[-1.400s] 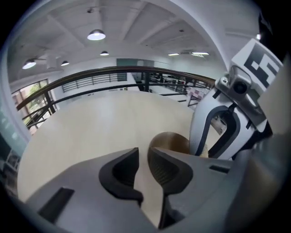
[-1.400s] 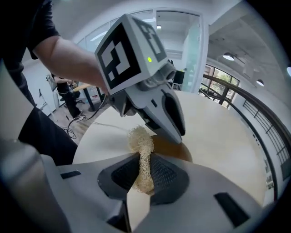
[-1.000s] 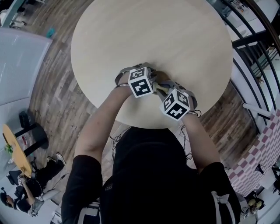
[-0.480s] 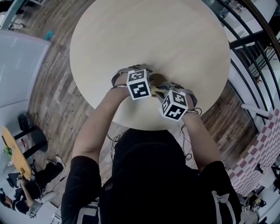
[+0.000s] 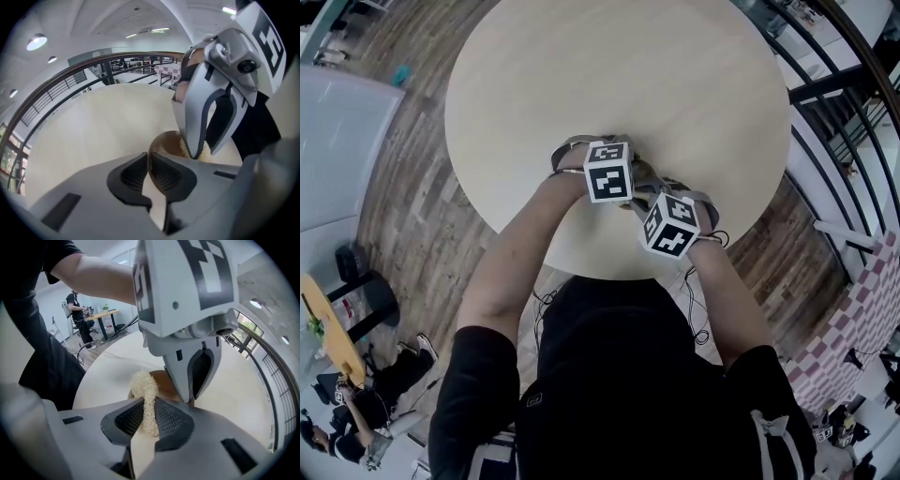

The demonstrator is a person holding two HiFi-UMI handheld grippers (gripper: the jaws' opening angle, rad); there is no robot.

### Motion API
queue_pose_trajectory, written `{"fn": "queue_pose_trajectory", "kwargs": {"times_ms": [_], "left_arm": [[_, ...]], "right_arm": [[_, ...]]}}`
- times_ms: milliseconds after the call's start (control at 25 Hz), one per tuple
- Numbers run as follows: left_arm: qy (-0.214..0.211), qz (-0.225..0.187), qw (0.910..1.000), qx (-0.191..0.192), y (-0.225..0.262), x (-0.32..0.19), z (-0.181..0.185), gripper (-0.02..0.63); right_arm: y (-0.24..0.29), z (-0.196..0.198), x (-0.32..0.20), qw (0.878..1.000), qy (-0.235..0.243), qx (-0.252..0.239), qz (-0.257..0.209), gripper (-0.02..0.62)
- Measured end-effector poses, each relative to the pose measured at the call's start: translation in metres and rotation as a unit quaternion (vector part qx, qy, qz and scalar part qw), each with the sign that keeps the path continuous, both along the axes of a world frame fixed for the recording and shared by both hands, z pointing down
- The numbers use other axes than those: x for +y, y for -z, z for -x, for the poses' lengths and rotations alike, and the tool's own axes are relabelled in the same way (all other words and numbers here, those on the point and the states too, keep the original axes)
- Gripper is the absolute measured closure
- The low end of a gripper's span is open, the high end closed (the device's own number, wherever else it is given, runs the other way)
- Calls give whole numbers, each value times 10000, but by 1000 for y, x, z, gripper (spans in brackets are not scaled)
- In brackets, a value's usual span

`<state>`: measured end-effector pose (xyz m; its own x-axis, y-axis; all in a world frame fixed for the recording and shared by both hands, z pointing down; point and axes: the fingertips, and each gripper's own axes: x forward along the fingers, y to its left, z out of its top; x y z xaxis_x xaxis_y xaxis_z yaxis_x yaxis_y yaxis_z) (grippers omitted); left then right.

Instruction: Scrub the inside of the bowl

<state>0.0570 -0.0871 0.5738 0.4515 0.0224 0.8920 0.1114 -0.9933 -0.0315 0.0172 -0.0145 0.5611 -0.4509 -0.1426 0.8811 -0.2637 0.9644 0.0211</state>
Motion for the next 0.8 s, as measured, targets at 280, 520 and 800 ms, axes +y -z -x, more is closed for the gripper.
{"fn": "queue_pose_trajectory", "kwargs": {"times_ms": [280, 520, 800], "left_arm": [[1120, 847, 9901, -23, -17, 7, 27, 574], [2087, 876, 9739, 183, -15, 14, 42, 575], [3145, 848, 9448, 354, -17, 18, 69, 574]], "right_arm": [[-24, 12, 6, 9986, 376, 379, -20, 524], [-35, 20, 5, 9965, 585, 593, -111, 524], [-31, 22, -23, 9974, -437, 412, -400, 523]]}}
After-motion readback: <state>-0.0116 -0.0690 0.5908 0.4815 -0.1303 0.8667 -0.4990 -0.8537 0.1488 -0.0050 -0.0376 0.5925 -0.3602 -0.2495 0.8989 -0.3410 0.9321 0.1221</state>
